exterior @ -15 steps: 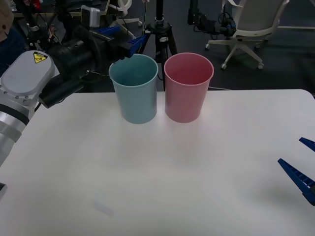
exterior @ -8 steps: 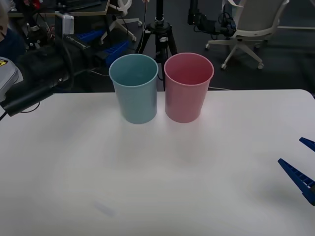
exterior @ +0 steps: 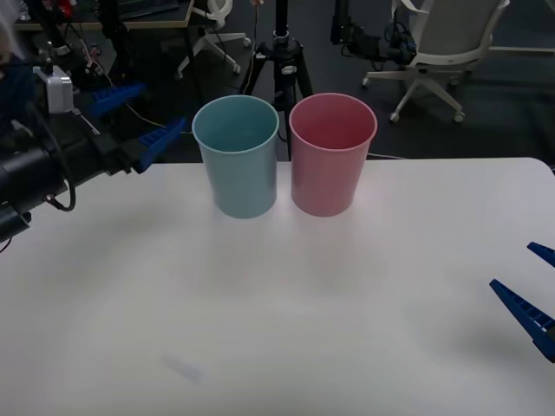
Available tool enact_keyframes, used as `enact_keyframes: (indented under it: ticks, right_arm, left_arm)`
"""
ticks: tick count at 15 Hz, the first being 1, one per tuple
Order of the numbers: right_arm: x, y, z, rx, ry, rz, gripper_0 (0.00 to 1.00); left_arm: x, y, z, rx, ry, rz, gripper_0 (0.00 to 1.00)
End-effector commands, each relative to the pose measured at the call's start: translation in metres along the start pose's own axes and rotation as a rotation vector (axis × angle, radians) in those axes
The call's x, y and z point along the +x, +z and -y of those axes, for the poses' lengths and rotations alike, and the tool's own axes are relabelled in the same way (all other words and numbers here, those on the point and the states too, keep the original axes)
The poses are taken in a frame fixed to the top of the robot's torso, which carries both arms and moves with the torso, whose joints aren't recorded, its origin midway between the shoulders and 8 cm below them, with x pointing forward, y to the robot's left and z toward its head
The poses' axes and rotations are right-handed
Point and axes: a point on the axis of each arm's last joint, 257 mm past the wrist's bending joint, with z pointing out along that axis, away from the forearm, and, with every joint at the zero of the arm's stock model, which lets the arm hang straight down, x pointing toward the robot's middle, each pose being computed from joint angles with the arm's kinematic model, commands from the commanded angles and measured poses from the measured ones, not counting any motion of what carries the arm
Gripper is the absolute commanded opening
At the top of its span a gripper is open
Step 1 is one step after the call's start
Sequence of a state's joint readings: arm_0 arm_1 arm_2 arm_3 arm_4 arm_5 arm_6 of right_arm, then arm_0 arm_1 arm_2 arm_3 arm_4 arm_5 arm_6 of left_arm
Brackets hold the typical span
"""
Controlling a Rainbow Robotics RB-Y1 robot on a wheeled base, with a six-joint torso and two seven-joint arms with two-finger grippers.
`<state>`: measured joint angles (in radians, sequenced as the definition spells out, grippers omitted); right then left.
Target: Grasp the object on the table and drop it into the matching bin: aluminum can to the light blue bin, PET bottle to the pink bin.
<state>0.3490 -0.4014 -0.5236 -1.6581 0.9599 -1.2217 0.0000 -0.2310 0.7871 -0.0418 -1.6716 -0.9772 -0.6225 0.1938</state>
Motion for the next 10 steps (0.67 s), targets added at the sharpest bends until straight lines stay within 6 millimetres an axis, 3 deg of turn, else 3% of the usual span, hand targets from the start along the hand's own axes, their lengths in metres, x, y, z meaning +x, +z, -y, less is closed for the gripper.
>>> enact_keyframes:
  ticks: [1,7,10]
  right_arm:
    - [0.0,0.0,0.0,0.0,0.0,0.0,1.0]
    - [0.0,0.0,0.0,0.0,0.0,0.0,1.0]
    - [0.0,0.0,0.0,0.0,0.0,0.0,1.0]
  left_arm:
    - [0.029,-0.036,0.015,-0.04,-0.003,0.0,1.0]
    - [0.076,-0.106,0.043,-0.141,-0.086,-0.021,1.0]
    - [0.091,-0.135,0.047,-0.161,-0.078,-0.052,1.0]
